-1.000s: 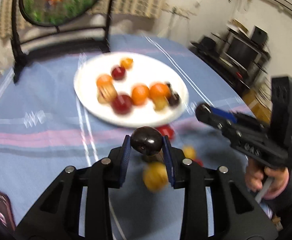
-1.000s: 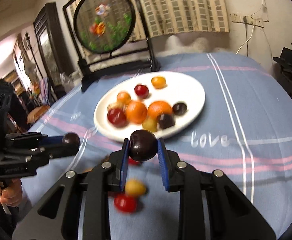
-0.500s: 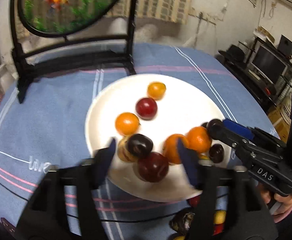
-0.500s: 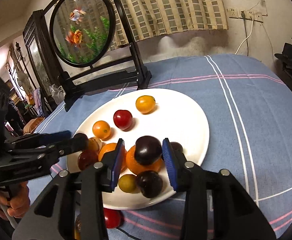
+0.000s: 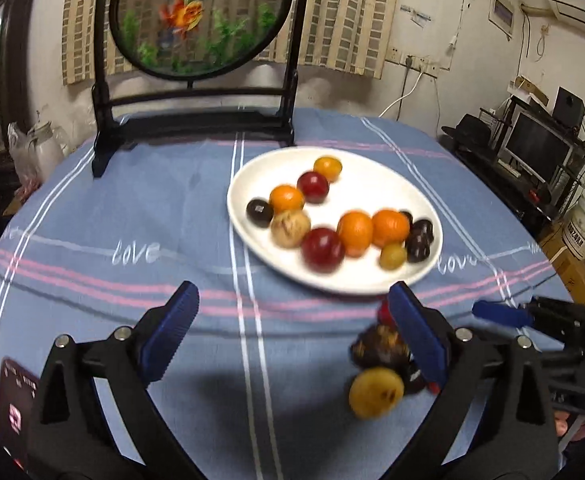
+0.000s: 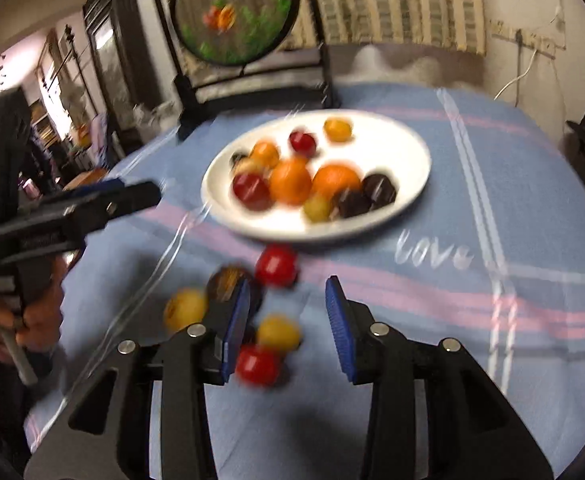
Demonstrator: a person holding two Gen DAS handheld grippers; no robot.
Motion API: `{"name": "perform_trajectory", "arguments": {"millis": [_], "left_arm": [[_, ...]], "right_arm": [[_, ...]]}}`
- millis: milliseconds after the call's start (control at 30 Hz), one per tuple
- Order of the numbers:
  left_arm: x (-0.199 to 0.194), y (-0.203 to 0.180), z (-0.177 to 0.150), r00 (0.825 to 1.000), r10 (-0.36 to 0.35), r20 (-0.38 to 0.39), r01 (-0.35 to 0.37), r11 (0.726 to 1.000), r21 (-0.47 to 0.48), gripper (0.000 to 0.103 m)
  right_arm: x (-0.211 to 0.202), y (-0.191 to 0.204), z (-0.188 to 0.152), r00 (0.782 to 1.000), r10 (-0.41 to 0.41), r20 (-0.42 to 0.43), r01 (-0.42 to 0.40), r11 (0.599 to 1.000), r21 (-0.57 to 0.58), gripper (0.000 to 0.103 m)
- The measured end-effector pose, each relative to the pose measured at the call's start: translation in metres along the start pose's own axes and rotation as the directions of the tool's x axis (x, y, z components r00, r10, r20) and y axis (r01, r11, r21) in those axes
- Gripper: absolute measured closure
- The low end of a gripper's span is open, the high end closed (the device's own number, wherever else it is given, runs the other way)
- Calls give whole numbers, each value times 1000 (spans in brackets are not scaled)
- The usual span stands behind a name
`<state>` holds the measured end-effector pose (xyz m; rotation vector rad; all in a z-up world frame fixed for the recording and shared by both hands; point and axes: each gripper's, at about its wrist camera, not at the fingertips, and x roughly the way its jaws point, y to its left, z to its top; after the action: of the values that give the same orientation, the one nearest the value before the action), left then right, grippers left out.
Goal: Organize fruits
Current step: 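Grasp the yellow spotted fruit with the left tool while the right tool grasps a red cherry tomato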
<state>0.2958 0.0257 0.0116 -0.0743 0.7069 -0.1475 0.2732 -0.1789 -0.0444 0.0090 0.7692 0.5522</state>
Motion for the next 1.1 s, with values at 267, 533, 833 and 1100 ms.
{"name": "perform_trajectory", "arguments": {"millis": [267,533,833,1100], "left_arm": [[-1,9,-17,998,48,-29,-48,999,-15,6],[0,9,-18,998,45,-40,-46,999,-24,6],[-2,9,-17,998,46,-41,-47,999,-18,6],[-1,2,-24,997,-19,-78,21,999,28,6]], "right_arm": [[8,16,-17,996,-21,-84,20,1000,-13,64],[20,16,-20,993,-38,-110,35,999,-24,64],[20,13,-19,994,-25,-110,23,1000,-17,73],[-5,2,-12,999,5,-39,-4,999,38,73]]}}
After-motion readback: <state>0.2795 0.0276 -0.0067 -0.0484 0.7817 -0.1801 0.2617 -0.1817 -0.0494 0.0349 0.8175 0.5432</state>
